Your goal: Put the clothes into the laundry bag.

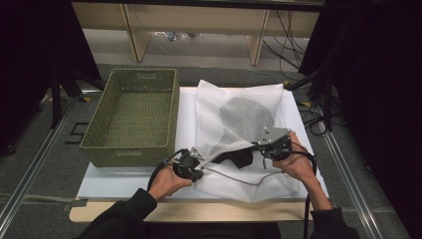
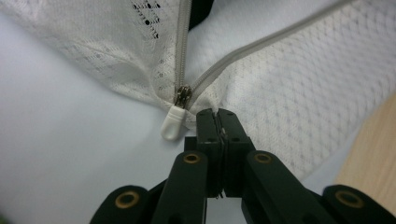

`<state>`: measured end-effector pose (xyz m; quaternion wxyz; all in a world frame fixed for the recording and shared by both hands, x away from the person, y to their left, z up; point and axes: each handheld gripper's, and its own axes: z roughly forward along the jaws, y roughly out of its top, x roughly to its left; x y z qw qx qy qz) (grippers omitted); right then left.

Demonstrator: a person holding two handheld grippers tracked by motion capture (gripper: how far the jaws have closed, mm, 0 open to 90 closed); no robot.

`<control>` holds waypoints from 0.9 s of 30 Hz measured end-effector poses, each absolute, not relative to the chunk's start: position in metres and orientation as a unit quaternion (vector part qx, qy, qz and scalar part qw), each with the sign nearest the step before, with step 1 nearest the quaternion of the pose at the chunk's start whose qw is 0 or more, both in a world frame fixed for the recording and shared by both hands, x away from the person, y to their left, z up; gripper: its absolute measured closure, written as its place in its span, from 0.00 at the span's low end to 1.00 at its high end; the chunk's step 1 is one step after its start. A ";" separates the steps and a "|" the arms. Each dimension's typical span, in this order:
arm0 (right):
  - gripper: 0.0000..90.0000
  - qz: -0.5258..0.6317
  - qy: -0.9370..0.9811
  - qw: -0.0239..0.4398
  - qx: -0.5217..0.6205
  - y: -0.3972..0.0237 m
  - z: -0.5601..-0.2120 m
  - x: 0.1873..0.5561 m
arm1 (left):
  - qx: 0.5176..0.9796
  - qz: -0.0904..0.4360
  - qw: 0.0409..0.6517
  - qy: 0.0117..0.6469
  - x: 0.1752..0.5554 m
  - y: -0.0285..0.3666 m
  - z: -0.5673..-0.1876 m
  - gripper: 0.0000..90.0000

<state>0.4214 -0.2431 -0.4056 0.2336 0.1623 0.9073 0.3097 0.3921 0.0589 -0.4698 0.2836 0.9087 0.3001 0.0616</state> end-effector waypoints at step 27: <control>1.00 0.237 0.947 0.177 0.124 -0.235 -0.464 0.400 | 0.883 0.086 0.336 0.318 0.370 0.087 -0.459 0.50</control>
